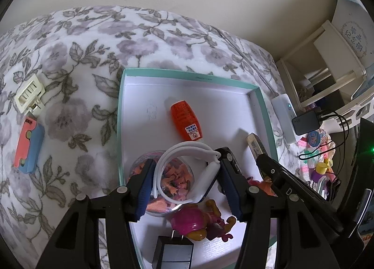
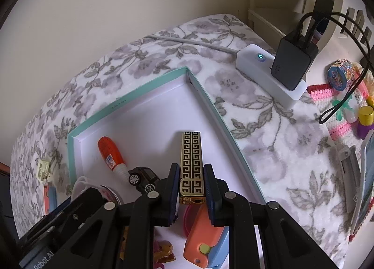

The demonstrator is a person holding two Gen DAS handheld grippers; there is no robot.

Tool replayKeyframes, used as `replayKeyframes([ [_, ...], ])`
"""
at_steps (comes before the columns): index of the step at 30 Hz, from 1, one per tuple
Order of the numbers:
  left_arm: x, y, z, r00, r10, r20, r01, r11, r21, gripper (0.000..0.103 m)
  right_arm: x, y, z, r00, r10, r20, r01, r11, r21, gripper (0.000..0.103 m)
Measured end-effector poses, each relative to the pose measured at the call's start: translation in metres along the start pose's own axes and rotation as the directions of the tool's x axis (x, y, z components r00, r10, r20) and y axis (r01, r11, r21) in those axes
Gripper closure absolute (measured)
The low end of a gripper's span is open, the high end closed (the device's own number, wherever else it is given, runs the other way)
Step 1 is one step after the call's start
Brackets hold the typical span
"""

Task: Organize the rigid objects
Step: 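Open the right tool to drop the gold bar while the left tool releases the watch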

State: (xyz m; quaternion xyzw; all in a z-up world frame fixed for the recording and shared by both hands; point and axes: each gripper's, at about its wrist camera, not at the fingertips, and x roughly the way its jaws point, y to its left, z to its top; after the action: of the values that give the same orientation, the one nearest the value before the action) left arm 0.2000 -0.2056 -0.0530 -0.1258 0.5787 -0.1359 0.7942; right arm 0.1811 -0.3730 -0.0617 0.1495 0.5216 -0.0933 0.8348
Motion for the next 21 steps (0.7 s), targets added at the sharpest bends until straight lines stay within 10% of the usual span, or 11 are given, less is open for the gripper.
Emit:
replayKeyframes([
  [21, -0.032, 0.002, 0.011, 0.999, -0.026, 0.037, 0.025, 1.000, 0.017, 0.045, -0.053, 0.011, 0.011, 0.993, -0.011, 0.113, 0.015, 0.999, -0.030, 0.080],
])
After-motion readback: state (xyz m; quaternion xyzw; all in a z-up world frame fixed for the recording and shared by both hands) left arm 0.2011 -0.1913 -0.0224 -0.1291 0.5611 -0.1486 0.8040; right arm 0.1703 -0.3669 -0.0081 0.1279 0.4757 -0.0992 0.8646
